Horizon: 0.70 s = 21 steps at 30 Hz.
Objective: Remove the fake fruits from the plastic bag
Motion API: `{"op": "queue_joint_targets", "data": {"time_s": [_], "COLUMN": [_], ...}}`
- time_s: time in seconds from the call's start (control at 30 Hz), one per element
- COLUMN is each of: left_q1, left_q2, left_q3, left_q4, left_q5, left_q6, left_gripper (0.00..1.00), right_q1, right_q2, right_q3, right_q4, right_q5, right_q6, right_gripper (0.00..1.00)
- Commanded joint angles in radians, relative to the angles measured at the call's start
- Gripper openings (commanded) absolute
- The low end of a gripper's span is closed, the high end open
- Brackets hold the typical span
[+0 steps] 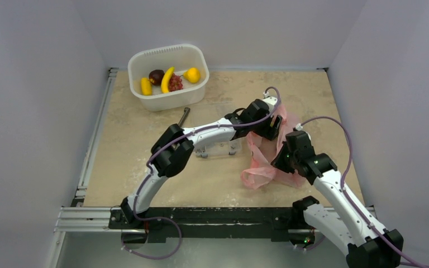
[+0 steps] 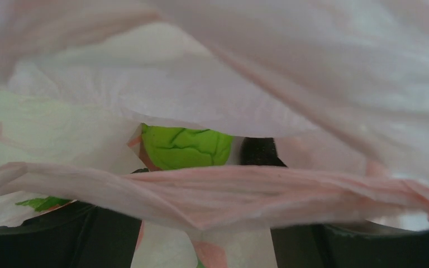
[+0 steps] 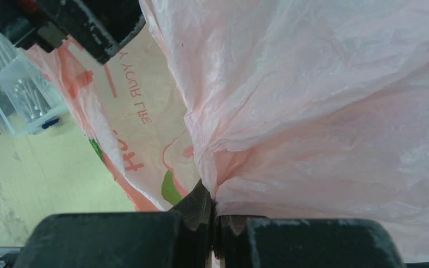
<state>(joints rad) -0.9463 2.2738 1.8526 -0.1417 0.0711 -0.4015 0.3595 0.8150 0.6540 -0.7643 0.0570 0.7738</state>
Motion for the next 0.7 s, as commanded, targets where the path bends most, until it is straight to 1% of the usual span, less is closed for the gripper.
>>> {"op": "queue_joint_targets", "data": {"time_s": [0.0,0.07,0.13,0.3,0.37,0.43,0.5,0.6,0.67], "left_q1": [-0.015,-0.021,-0.025,-0.028,-0.028,-0.028,-0.028,-0.028,-0.029], "left_q2": [0.015,0.035,0.064,0.148,0.175,0.190,0.199,0.200,0.194], "left_q3": [0.064,0.078,0.095,0.166,0.208,0.217,0.218,0.218,0.214], "left_q4": [0.067,0.072,0.086,0.096,0.074,0.076,0.084,0.092,0.092], "left_q5": [-0.106,-0.152,-0.190,-0.206,-0.208,-0.213,-0.220,-0.217,-0.210], "left_q6": [-0.022,-0.010,0.008,0.022,0.016,0.009,0.010,0.021,0.027], "left_gripper": [0.79,0.83,0.84,0.84,0.83,0.81,0.77,0.67,0.56], "right_q1": [-0.002,-0.002,-0.002,-0.002,-0.002,-0.002,-0.003,-0.002,-0.003], "right_q2": [-0.007,-0.004,-0.002,0.008,0.010,0.011,0.011,0.012,0.010], "right_q3": [0.012,0.010,0.011,0.009,0.009,0.011,0.010,0.009,0.009], "right_q4": [0.006,0.013,0.020,0.033,0.033,0.034,0.035,0.034,0.033], "right_q5": [-0.017,-0.022,-0.027,-0.038,-0.038,-0.038,-0.038,-0.041,-0.040], "right_q6": [0.010,0.010,0.011,0.010,0.009,0.009,0.009,0.009,0.008], "right_gripper": [0.00,0.00,0.00,0.00,0.00,0.00,0.00,0.00,0.00]}}
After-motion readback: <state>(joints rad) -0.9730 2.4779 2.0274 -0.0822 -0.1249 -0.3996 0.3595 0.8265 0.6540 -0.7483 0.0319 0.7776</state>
